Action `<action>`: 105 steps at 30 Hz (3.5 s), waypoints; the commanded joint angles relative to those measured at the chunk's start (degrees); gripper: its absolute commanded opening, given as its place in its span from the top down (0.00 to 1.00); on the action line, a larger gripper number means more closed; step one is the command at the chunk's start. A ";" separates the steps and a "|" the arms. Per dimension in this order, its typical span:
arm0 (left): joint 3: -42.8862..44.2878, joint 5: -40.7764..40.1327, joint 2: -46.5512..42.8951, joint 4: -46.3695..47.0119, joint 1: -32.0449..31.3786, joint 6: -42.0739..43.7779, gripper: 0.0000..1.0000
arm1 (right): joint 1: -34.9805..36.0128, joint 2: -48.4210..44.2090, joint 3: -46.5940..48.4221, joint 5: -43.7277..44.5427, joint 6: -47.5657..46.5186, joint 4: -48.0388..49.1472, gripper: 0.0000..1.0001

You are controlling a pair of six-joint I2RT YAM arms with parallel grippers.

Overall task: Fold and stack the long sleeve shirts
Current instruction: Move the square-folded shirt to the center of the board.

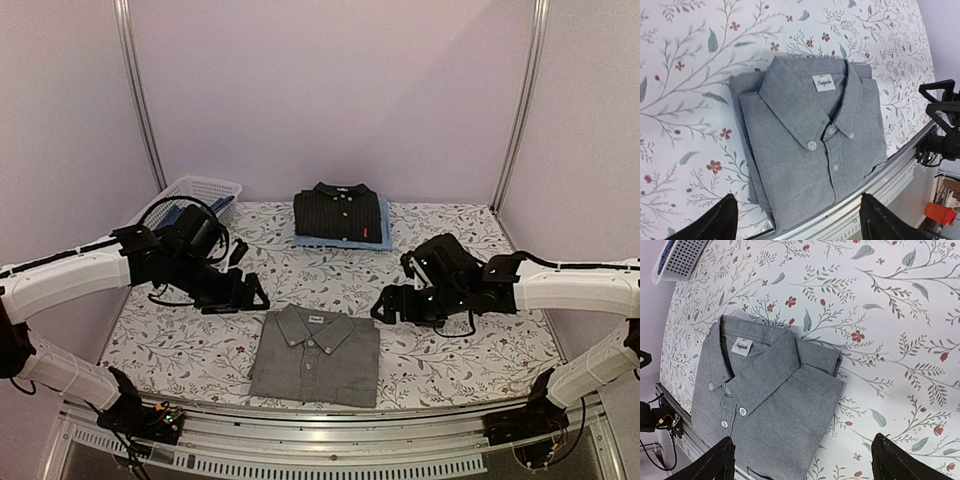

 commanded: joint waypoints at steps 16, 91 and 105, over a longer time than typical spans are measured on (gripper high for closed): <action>23.02 9.97 35.96 25.28 20.37 6.45 0.26 | -28.06 14.08 2.01 -14.37 -4.78 34.79 0.09; 10.54 16.89 39.13 34.81 18.21 -3.82 0.97 | -23.79 32.81 7.48 -29.93 8.78 41.01 1.00; 5.51 12.67 31.62 31.25 18.39 0.23 0.56 | -21.99 26.57 2.40 -27.99 5.03 37.89 0.65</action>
